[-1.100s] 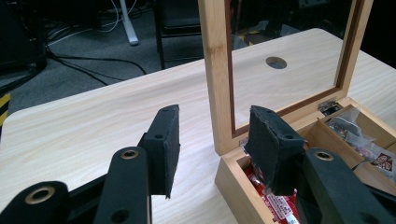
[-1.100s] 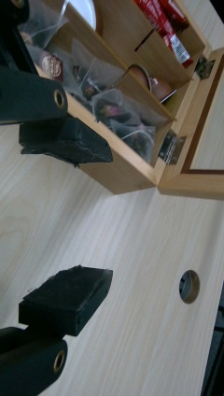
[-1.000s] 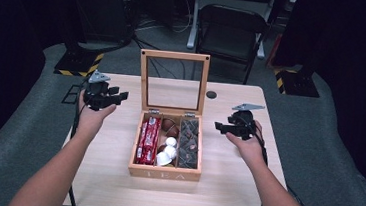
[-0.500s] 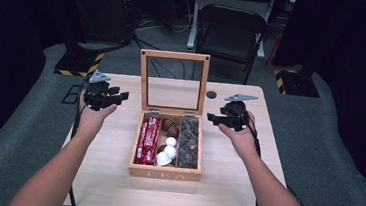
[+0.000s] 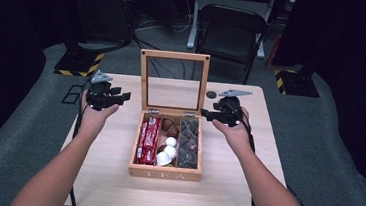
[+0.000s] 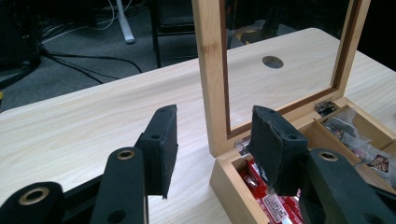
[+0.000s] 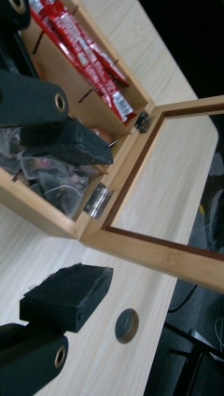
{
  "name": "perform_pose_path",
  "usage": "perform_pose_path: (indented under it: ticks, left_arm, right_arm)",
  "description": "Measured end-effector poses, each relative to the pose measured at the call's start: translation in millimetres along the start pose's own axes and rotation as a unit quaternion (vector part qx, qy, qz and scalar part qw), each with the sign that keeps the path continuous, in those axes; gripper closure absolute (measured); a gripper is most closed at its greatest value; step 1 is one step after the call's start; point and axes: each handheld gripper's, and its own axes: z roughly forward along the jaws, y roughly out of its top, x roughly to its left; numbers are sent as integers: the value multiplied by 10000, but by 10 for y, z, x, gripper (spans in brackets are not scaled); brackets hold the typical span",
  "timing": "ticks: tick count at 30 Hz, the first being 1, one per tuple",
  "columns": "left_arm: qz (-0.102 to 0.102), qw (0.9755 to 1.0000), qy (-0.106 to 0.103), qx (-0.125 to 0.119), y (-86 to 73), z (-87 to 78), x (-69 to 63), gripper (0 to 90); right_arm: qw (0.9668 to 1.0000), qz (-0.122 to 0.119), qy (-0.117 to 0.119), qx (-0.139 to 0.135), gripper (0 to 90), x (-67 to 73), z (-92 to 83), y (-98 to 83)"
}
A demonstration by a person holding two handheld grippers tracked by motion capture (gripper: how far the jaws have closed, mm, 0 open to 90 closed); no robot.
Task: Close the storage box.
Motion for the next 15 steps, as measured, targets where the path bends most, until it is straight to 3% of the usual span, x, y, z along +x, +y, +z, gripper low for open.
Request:
perform_pose_path:
  ticks: [8,15]
  left_arm:
    - [-43,10000,-42,61,-39,45,3,490]
    - [-80,9999,-46,50,-36,48,25,483]
  right_arm:
    - [9999,-76,98,-32,373,82,141,116]
    - [9999,-139,50,-30,377,110,260,193]
